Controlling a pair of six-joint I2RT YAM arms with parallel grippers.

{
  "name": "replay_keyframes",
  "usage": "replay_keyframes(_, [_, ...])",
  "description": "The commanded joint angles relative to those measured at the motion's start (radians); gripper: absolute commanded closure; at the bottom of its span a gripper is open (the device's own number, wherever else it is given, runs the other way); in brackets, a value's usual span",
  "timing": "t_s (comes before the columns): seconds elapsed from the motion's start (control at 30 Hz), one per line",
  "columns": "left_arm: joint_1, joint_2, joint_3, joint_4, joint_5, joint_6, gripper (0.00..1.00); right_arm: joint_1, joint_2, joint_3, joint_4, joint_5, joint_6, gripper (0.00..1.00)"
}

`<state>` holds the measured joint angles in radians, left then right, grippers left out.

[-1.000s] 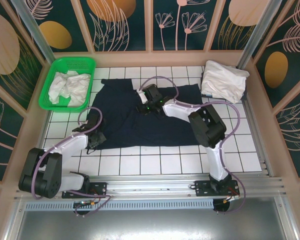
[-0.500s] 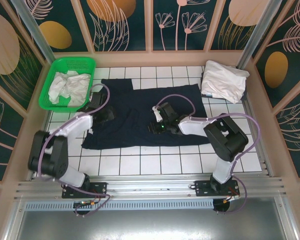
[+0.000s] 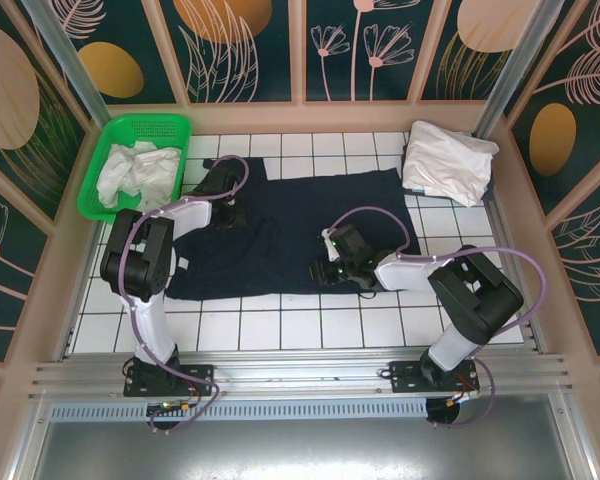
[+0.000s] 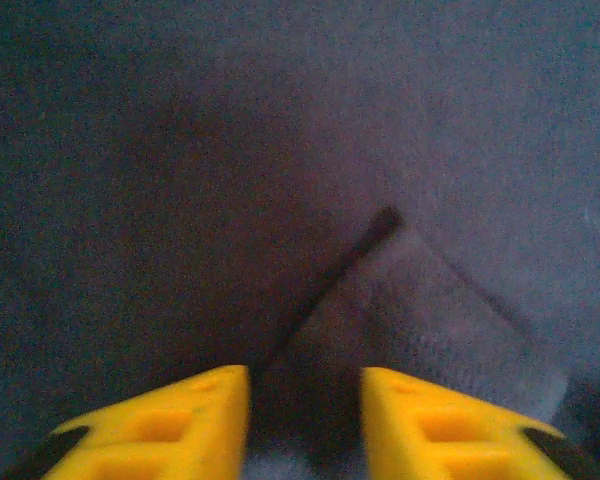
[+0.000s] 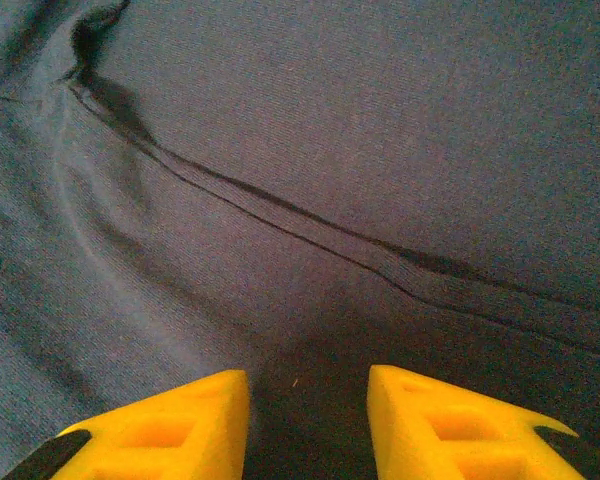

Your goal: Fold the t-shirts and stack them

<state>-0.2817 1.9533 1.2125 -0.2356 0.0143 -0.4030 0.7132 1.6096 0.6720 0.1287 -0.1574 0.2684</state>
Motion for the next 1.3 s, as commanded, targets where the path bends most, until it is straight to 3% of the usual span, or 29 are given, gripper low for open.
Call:
replay_keyframes(0.0, [-0.002, 0.031, 0.034, -0.023, -0.018, 0.044, 0.80, -0.006, -0.021, -0.030, -0.022, 0.046, 0.019, 0.62])
replay_keyframes(0.17, [-0.001, 0.016, 0.044, -0.050, -0.046, 0.062, 1.00, -0.018, -0.026, -0.031, -0.026, 0.039, 0.011, 0.63])
replay_keyframes(0.67, [-0.001, -0.041, 0.186, -0.219, -0.197, 0.094, 1.00, -0.044, -0.047, -0.051, -0.035, 0.046, 0.003, 0.62])
replay_keyframes(0.7, [-0.001, -0.034, 0.189, -0.221, -0.203, 0.095, 0.98, -0.043, -0.047, -0.051, -0.035, 0.047, 0.003, 0.62])
replay_keyframes(0.73, [-0.001, -0.028, 0.188, -0.218, -0.207, 0.096, 0.88, -0.043, -0.048, -0.050, -0.036, 0.047, 0.003, 0.62])
replay_keyframes(0.9, [0.003, -0.005, 0.214, -0.309, -0.324, 0.048, 0.79, -0.045, -0.074, -0.024, -0.080, 0.065, -0.012, 0.62])
replay_keyframes(1.03, [0.007, -0.037, 0.193, -0.376, -0.393, -0.017, 0.41, -0.049, -0.118, 0.015, -0.127, 0.081, -0.011, 0.61])
replay_keyframes(1.13, [0.007, -0.129, 0.121, -0.373, -0.383, -0.055, 0.37, -0.052, -0.141, 0.039, -0.158, 0.103, 0.006, 0.59])
replay_keyframes(1.27, [-0.007, -0.369, -0.112, -0.253, -0.222, -0.125, 0.37, -0.052, -0.174, 0.013, -0.185, 0.127, 0.084, 0.52])
